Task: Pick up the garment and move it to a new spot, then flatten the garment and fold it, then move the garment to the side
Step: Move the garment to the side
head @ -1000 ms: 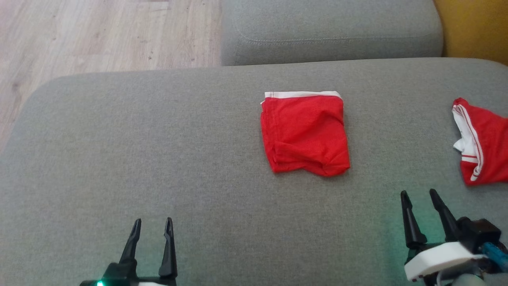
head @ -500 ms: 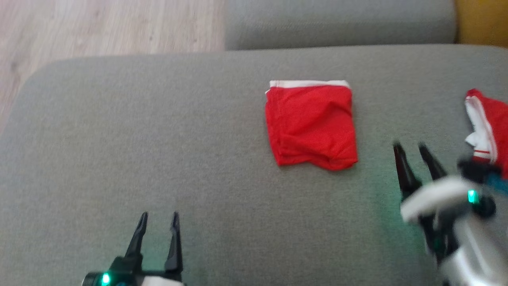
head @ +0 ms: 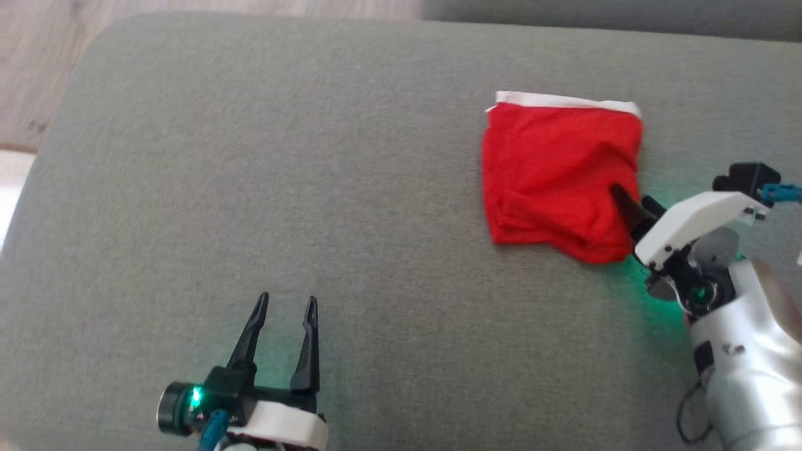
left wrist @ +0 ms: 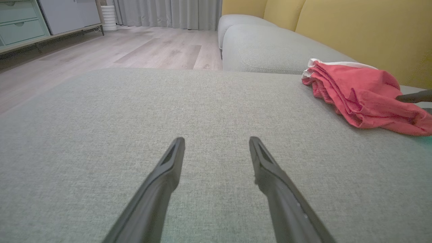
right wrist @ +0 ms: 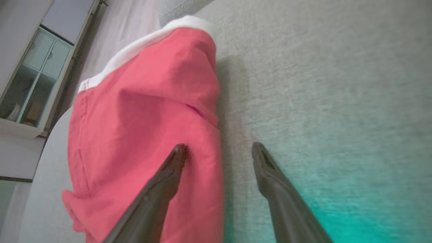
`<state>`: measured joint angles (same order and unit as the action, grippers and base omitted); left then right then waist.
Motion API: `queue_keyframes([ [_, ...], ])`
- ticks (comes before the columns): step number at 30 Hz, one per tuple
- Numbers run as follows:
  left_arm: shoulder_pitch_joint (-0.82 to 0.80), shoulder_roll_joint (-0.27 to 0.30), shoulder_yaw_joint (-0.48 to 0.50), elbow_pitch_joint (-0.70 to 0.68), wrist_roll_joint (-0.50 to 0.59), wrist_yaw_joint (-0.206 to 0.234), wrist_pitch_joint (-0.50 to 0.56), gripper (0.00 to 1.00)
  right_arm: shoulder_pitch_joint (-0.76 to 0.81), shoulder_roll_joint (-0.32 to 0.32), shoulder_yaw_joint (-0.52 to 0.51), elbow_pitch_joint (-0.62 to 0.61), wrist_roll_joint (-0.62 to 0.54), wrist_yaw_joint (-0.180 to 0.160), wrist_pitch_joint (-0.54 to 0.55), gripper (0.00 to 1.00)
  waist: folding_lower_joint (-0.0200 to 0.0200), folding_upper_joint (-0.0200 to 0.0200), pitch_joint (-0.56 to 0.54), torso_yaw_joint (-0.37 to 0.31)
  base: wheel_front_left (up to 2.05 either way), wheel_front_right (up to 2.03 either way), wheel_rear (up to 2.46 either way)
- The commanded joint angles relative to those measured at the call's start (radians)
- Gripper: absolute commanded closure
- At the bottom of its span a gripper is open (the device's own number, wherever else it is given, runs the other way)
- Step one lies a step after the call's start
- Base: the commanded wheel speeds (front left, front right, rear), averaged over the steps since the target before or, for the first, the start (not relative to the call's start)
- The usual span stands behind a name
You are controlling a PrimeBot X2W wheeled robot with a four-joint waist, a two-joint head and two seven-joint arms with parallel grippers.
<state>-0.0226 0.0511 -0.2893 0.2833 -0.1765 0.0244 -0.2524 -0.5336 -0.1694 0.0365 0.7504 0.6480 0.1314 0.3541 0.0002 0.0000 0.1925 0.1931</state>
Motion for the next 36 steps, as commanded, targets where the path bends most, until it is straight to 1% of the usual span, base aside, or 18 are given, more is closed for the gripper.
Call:
queue_keyframes([
  [1,-0.041,-0.001,0.021,-0.026,-0.006,0.008,-0.009,0.0,-0.064,0.023,-0.006,0.005,0.019,-0.001,0.007,0.0,-0.0002,0.0,0.025,0.026,0.0,0.0,0.0],
  [5,-0.049,-0.001,0.012,-0.028,-0.012,0.018,-0.009,0.0,-0.097,0.042,-0.035,0.06,0.059,-0.001,0.007,0.0,-0.0002,0.0,0.035,0.024,0.0,0.0,0.0],
  [6,-0.049,-0.001,0.011,-0.029,-0.012,0.02,-0.009,0.0,-0.103,0.044,-0.038,0.068,0.063,-0.001,0.001,0.14,-0.0002,0.0,0.038,0.016,0.0,0.0,0.0],
  [7,-0.05,-0.001,0.011,-0.03,-0.013,0.022,-0.009,0.0,-0.11,0.043,-0.046,0.079,0.066,-0.001,-0.01,1.0,-0.0002,0.0,0.039,0.007,0.0,0.0,0.0],
  [10,-0.052,-0.001,0.014,-0.031,-0.011,0.025,-0.009,0.0,-0.136,0.041,-0.042,0.079,0.076,-0.001,-0.017,1.0,-0.0002,0.0,0.043,-0.035,0.0,0.0,0.0],
  [14,-0.055,-0.001,0.029,-0.03,0.002,0.022,-0.009,0.0,-0.163,-0.004,-0.01,0.025,0.078,-0.001,-0.003,1.0,-0.0002,0.0,0.045,-0.114,0.0,0.0,0.0],
  [18,-0.068,-0.001,0.038,-0.031,0.016,0.012,-0.009,0.0,-0.176,-0.092,0.01,-0.056,0.08,-0.001,0.05,1.0,-0.0002,0.0,0.052,-0.189,0.0,0.0,0.0],
  [22,-0.088,-0.001,0.044,-0.039,0.032,0.003,-0.009,0.0,-0.18,-0.208,0.015,-0.144,0.059,-0.001,0.112,1.0,-0.0002,0.0,0.081,-0.248,0.0,0.0,0.0],
  [25,-0.099,-0.001,0.048,-0.04,0.044,-0.004,-0.009,0.0,-0.172,-0.291,-0.017,-0.191,0.039,-0.001,0.135,1.0,-0.0002,0.0,0.1,-0.276,0.0,0.0,0.0],
  [27,-0.103,-0.001,0.053,-0.041,0.051,-0.006,-0.009,0.0,-0.163,-0.33,-0.047,-0.212,0.025,-0.001,0.145,1.0,-0.0002,0.0,0.111,-0.29,0.0,0.0,0.0],
  [30,-0.105,0.002,0.06,-0.038,0.062,-0.012,-0.009,0.0,-0.137,-0.358,-0.095,-0.23,-0.012,-0.001,0.159,1.0,-0.0002,0.0,0.122,-0.305,0.0,0.0,0.0],
  [31,-0.105,0.003,0.065,-0.037,0.067,-0.015,-0.009,0.0,-0.116,-0.363,-0.134,-0.229,-0.047,-0.001,0.155,1.0,-0.0002,0.0,0.126,-0.311,0.0,0.0,0.0],
  [34,-0.109,0.005,0.07,-0.035,0.075,-0.021,-0.009,0.0,-0.086,-0.356,-0.177,-0.211,-0.127,-0.001,0.128,1.0,-0.0002,0.0,0.132,-0.318,0.0,0.0,0.0],
  [35,-0.112,0.005,0.071,-0.034,0.077,-0.022,-0.009,0.0,-0.078,-0.353,-0.189,-0.202,-0.164,-0.001,0.108,0.76,-0.0002,0.0,0.135,-0.319,0.0,0.0,0.0],
  [36,-0.116,0.005,0.072,-0.033,0.079,-0.023,-0.009,0.0,-0.071,-0.347,-0.197,-0.192,-0.203,-0.001,0.084,0.57,-0.0002,0.0,0.138,-0.32,0.0,0.0,0.0],
])
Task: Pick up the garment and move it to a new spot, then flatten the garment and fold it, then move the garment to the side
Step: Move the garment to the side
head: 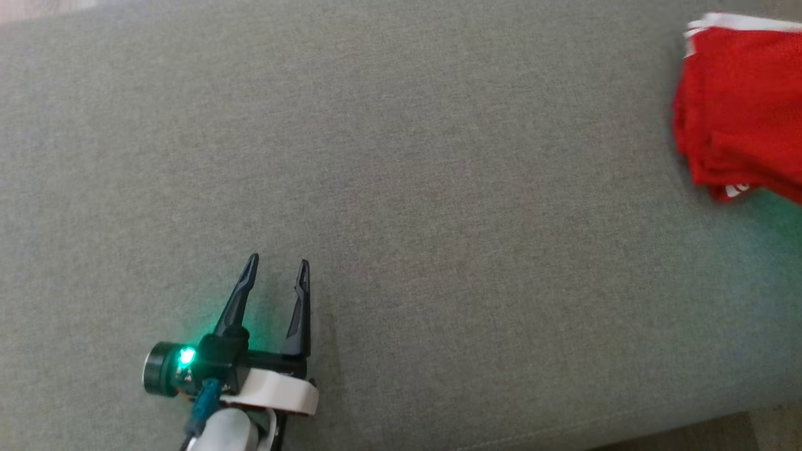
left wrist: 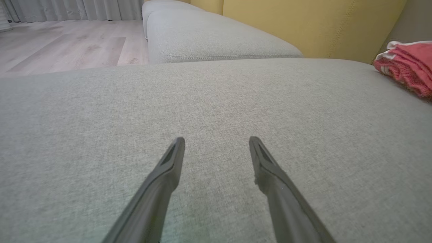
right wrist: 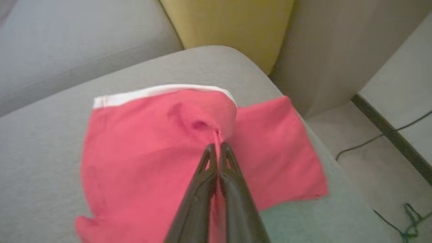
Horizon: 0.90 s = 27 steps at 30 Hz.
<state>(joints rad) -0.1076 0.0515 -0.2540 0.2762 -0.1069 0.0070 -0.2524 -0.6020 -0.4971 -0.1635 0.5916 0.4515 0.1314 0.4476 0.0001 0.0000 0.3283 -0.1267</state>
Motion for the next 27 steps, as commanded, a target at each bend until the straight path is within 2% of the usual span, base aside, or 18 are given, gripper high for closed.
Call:
queue_keyframes([
  [1,-0.035,0.004,0.037,-0.024,0.012,-0.008,-0.009,0.0,0.003,-0.012,-0.009,-0.02,-0.046,-0.001,-0.037,0.0,-0.0001,0.0,0.001,0.001,0.0,0.0,0.0],
  [8,-0.036,0.002,0.05,-0.026,0.0,0.007,-0.009,0.0,0.028,0.022,-0.071,0.026,-0.31,-0.001,-0.25,0.0,-0.0001,0.0,-0.016,0.018,0.0,0.0,0.0],
  [12,-0.019,0.001,0.065,-0.025,-0.028,0.015,-0.009,0.0,0.053,0.055,-0.097,-0.005,-0.402,-0.001,-0.341,0.0,-0.0001,0.0,-0.044,0.031,0.0,0.0,0.0],
  [16,0.003,0.0,0.08,-0.055,-0.03,0.02,-0.009,0.0,0.118,0.118,-0.098,-0.081,-0.426,-0.001,-0.414,0.0,-0.0001,0.0,-0.097,0.051,0.0,0.0,0.0],
  [22,0.044,-0.001,0.101,-0.073,-0.021,0.054,-0.009,0.0,0.252,0.203,-0.076,-0.229,-0.445,-0.001,-0.497,0.0,-0.0001,0.0,-0.157,0.085,0.0,0.0,0.0],
  [27,0.087,-0.001,0.126,-0.072,-0.03,0.082,-0.009,0.0,0.412,0.291,0.01,-0.32,-0.415,-0.001,-0.62,0.0,-0.0001,0.0,-0.212,0.123,0.0,0.0,0.0],
])
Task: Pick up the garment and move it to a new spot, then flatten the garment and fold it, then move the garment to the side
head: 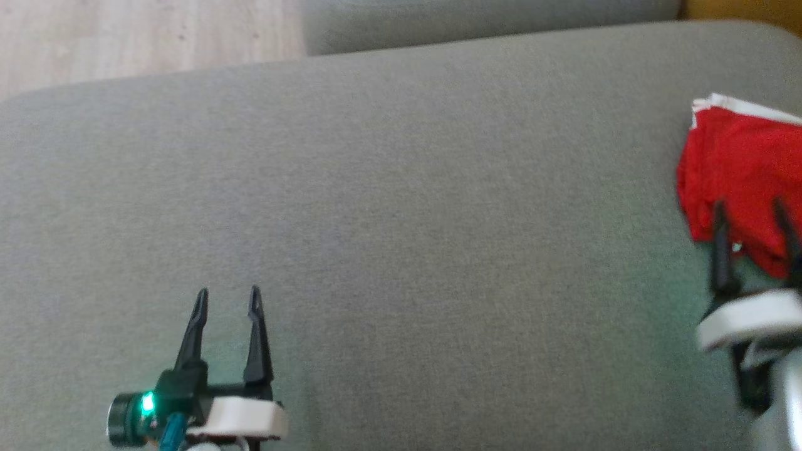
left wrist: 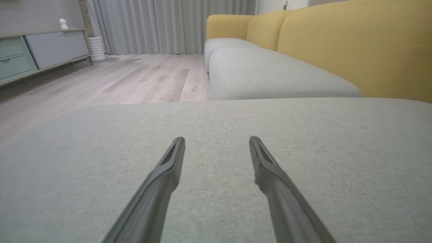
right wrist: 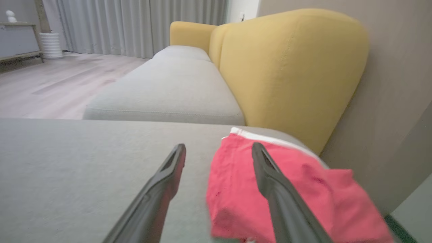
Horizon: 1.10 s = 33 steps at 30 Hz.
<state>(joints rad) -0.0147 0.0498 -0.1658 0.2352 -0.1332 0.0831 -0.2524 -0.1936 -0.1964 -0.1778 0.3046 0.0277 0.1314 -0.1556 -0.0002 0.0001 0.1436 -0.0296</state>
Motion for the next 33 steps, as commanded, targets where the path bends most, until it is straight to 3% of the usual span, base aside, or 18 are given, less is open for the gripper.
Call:
queue_keyframes([
  [1,0.003,0.001,0.042,-0.031,-0.008,0.007,-0.009,0.0,0.03,0.006,0.041,-0.039,0.012,-0.001,-0.039,0.0,0.0002,-0.0001,-0.036,0.033,0.0,0.0,0.0],
  [12,0.053,0.001,0.07,-0.003,-0.04,-0.005,-0.009,0.0,0.156,0.12,0.158,-0.048,-0.019,-0.001,-0.105,0.0,0.0002,-0.0001,-0.078,0.072,0.0,0.0,0.0],
  [24,0.053,0.001,0.047,0.036,-0.066,-0.017,-0.009,0.0,0.199,0.145,0.168,-0.066,-0.033,-0.001,-0.106,0.0,0.0002,-0.0001,-0.092,0.066,0.0,0.0,0.0],
  [25,0.068,0.0,0.024,0.057,-0.063,-0.017,0.0,1.0,0.214,0.15,0.142,-0.034,-0.02,0.0,-0.092,1.0,0.0002,-0.0001,-0.092,0.066,0.0,0.0,0.0],
  [33,0.08,0.0,0.029,0.127,-0.098,-0.026,0.013,1.0,0.231,0.151,0.138,0.047,0.018,0.0,-0.08,1.0,0.0002,-0.0001,-0.095,0.064,0.0,0.0,0.0],
])
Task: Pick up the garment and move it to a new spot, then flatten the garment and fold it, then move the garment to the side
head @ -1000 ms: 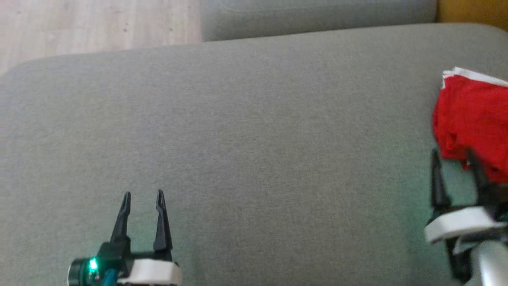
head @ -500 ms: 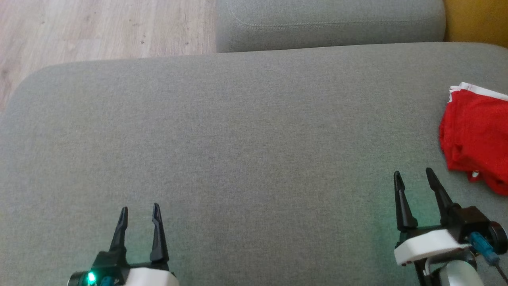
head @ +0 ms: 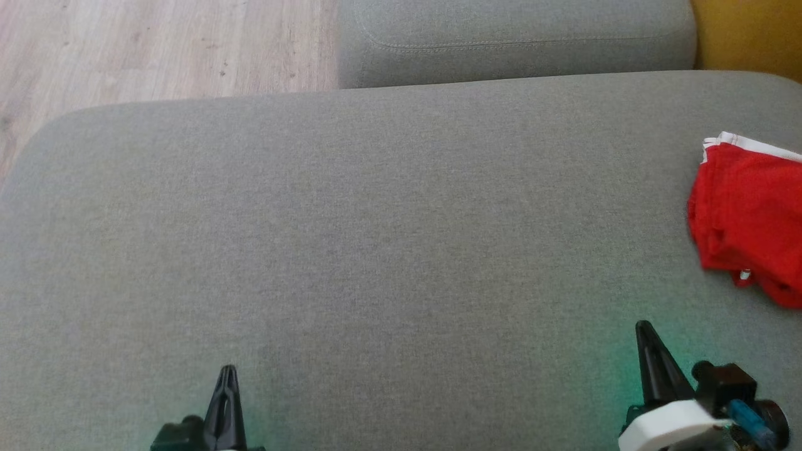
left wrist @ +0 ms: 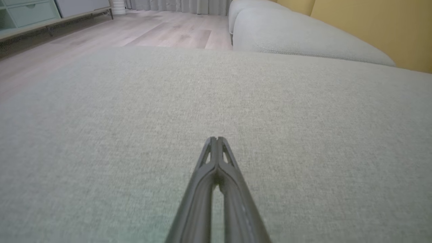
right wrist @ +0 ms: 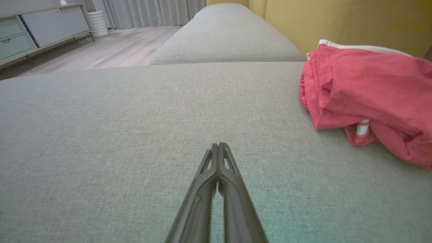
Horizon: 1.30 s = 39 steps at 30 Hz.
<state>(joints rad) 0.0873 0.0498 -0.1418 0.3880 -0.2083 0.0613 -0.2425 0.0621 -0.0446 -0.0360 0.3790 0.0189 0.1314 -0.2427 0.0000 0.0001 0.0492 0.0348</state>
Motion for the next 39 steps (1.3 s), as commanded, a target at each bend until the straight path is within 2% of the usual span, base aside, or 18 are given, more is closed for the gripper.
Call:
queue_keyframes([
  [1,-0.023,0.001,0.007,-0.027,-0.034,-0.006,0.005,1.0,-0.026,-0.001,-0.005,-0.028,0.039,0.0,0.01,1.0,0.0,-0.0001,-0.001,0.0,0.0,0.0,0.0],
  [39,-0.077,0.005,0.079,-0.063,-0.468,-0.064,0.111,1.0,-0.07,-0.002,-0.026,-0.064,0.526,0.0,0.117,1.0,0.0,-0.0001,-0.015,-0.011,0.0,0.0,0.0],
])
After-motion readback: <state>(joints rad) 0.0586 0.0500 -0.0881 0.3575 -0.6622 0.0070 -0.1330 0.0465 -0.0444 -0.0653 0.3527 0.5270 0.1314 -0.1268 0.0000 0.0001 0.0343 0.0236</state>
